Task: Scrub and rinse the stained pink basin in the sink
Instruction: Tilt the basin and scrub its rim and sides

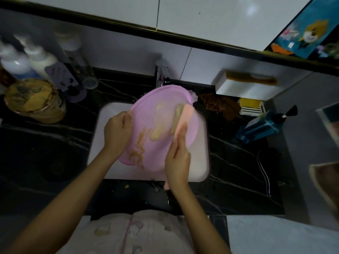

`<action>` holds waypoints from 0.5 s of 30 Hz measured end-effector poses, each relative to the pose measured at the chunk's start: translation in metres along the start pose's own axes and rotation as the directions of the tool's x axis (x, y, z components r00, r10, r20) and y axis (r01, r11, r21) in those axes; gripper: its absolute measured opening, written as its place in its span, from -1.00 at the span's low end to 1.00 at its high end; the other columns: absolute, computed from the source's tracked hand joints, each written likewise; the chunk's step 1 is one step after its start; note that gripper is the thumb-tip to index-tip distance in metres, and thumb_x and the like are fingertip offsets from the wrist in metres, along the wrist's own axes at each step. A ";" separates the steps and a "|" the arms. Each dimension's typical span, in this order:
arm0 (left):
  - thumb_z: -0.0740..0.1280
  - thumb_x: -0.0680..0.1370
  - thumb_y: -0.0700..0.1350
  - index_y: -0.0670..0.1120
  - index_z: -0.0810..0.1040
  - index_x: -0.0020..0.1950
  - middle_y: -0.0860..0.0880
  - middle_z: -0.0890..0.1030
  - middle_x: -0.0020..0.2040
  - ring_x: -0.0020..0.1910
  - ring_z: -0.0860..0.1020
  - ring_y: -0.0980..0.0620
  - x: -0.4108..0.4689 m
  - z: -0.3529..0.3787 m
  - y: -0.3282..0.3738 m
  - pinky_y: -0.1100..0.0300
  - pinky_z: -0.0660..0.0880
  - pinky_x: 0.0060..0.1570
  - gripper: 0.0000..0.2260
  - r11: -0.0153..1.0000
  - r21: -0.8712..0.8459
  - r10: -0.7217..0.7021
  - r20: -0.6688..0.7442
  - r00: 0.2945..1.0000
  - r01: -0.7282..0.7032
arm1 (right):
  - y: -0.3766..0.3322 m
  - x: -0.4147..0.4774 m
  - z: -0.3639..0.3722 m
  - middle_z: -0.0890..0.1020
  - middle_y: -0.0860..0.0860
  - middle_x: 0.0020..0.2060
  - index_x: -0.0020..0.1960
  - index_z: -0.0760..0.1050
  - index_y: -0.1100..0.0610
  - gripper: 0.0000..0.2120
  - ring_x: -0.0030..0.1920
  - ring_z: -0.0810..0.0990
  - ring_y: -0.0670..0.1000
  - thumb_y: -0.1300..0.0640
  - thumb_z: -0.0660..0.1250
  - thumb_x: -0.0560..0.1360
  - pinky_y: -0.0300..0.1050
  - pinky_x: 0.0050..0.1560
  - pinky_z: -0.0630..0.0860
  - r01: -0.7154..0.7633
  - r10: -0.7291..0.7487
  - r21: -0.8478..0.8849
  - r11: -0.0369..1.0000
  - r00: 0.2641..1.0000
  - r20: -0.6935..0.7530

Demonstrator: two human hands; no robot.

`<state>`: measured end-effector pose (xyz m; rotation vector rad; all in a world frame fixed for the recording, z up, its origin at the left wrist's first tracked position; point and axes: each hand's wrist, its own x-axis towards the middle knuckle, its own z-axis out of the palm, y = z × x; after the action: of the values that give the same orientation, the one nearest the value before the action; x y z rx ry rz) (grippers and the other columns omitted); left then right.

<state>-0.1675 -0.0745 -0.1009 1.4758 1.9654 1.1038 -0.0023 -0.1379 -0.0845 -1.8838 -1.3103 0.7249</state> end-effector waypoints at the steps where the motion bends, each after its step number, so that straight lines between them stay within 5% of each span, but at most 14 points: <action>1: 0.07 0.54 0.02 -0.05 0.37 -0.34 -0.07 0.48 -0.37 -0.32 0.44 -0.09 -0.002 0.001 0.002 0.14 0.23 -0.31 -0.70 1.000 -0.008 -0.003 0.008 1.000 0.003 | 0.006 0.016 -0.001 0.53 0.09 -0.39 0.52 0.03 -0.05 -0.51 -0.40 0.49 0.06 0.14 0.06 0.63 -0.14 -0.38 0.34 -0.082 0.082 0.005 0.997 0.994 -0.067; 3: 0.08 0.54 0.00 -0.02 0.32 -0.37 -0.03 0.43 -0.41 -0.35 0.41 -0.07 -0.006 0.006 0.012 0.15 0.20 -0.33 -0.71 1.000 0.003 0.018 0.029 0.999 -0.018 | 0.007 0.023 -0.005 0.62 0.23 -0.05 0.54 0.07 -0.02 -0.52 -0.21 0.57 0.13 0.15 0.03 0.64 -0.23 -0.28 0.36 -0.266 0.282 0.132 0.955 0.951 -0.123; 5: 0.08 0.55 -0.01 -0.04 0.32 -0.37 -0.02 0.42 -0.43 -0.37 0.40 -0.07 -0.006 0.011 0.020 0.15 0.18 -0.34 -0.71 0.999 0.031 0.036 0.029 0.999 -0.037 | -0.010 -0.002 0.001 0.55 0.14 0.16 0.51 0.09 -0.11 -0.55 -0.04 0.58 0.16 0.09 0.02 0.64 -0.26 -0.14 0.43 -0.302 0.308 0.219 0.928 0.951 0.003; 7: 0.08 0.54 -0.01 -0.02 0.29 -0.39 0.01 0.40 -0.45 -0.37 0.39 -0.06 -0.001 0.010 0.019 0.15 0.17 -0.35 -0.70 0.999 0.038 0.015 0.019 1.000 -0.016 | -0.025 -0.023 0.004 0.55 0.06 0.02 0.49 0.02 -0.24 -0.53 -0.09 0.59 0.08 0.07 0.01 0.64 -0.26 -0.02 0.46 -0.213 0.199 0.205 0.955 0.976 0.090; 9: 0.07 0.54 0.00 0.01 0.25 -0.41 0.07 0.37 -0.47 -0.38 0.38 -0.03 0.000 0.008 0.017 0.14 0.13 -0.37 -0.68 1.000 0.028 -0.012 0.017 1.000 0.012 | -0.008 0.000 0.004 0.55 0.11 -0.23 0.51 -0.12 -0.15 -0.47 -0.27 0.56 0.04 0.16 0.01 0.64 -0.28 -0.22 0.41 -0.193 0.189 0.118 0.974 0.981 0.045; 12: 0.08 0.54 0.00 -0.02 0.27 -0.40 0.11 0.36 -0.48 -0.41 0.37 -0.02 -0.008 0.011 0.019 0.14 0.11 -0.38 -0.69 0.999 0.032 -0.003 0.021 1.000 0.002 | 0.010 0.030 -0.007 0.59 0.29 -0.03 0.55 -0.08 0.09 -0.47 -0.07 0.58 0.23 0.23 0.02 0.63 -0.20 -0.23 0.25 -0.405 0.409 0.062 0.912 0.910 -0.062; 15: 0.09 0.55 -0.01 -0.09 0.35 -0.35 0.02 0.40 -0.46 -0.40 0.38 -0.04 -0.010 0.012 0.022 0.14 0.11 -0.37 -0.70 0.998 0.059 0.027 -0.001 1.000 -0.027 | -0.017 -0.010 -0.007 0.55 0.12 0.05 0.55 -0.14 0.01 -0.45 0.00 0.57 0.18 0.22 0.01 0.64 -0.21 -0.08 0.38 -0.311 0.306 0.108 0.944 0.950 0.065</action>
<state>-0.1425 -0.0773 -0.0917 1.5369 2.0004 1.0671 -0.0093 -0.1455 -0.0666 -2.0078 -0.9845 0.9898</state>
